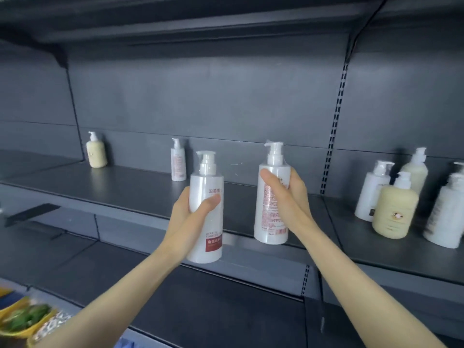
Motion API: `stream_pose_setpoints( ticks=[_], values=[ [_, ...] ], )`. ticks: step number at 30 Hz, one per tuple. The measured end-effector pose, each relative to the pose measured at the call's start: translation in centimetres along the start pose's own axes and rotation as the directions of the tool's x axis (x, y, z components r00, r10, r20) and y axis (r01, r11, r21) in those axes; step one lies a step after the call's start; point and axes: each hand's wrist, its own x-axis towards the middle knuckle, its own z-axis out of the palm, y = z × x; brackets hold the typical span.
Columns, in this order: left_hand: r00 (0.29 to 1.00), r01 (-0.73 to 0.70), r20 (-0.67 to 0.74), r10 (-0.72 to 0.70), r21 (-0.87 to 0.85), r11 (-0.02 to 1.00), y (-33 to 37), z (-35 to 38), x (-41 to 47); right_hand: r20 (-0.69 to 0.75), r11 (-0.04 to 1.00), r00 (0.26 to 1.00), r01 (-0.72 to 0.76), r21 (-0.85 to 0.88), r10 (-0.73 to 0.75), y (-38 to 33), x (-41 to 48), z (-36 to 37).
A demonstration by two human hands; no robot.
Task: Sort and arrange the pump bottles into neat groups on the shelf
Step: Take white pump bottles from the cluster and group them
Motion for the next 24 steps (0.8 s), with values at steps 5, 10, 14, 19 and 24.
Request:
stream_pose_setpoints(
  ticks=[5, 10, 14, 19, 24],
  values=[
    [1.0, 0.002, -0.009, -0.002, 0.028, 1.0, -1.3, -7.6, 2.5, -0.016, 1.0, 1.0, -0.015, -0.018, 0.015, 0.7, 0.4, 8.3],
    [1.0, 0.016, 0.026, -0.017, 0.021, 1.0, -2.7, -11.4, 6.6, -0.006, 0.994, 0.999, -0.038, -0.107, 0.037, 1.3, 2.7, 13.0],
    [0.998, -0.002, 0.066, 0.001, 0.013, 1.0, -3.6, -13.1, 11.1, -0.043, 0.988, 0.999, -0.039, -0.148, 0.033, 2.4, 6.5, 15.1],
    [0.999, -0.022, 0.043, 0.022, -0.009, 1.0, -5.7, -14.1, 17.0, -0.058, 0.981, 0.998, -0.026, -0.192, 0.015, 5.1, 11.6, 17.0],
    [0.998, 0.003, 0.056, -0.004, 0.017, 1.0, -8.2, -15.1, 22.8, -0.04, 0.972, 0.998, -0.056, -0.23, 0.048, 7.9, 17.2, 19.2]
  ],
)
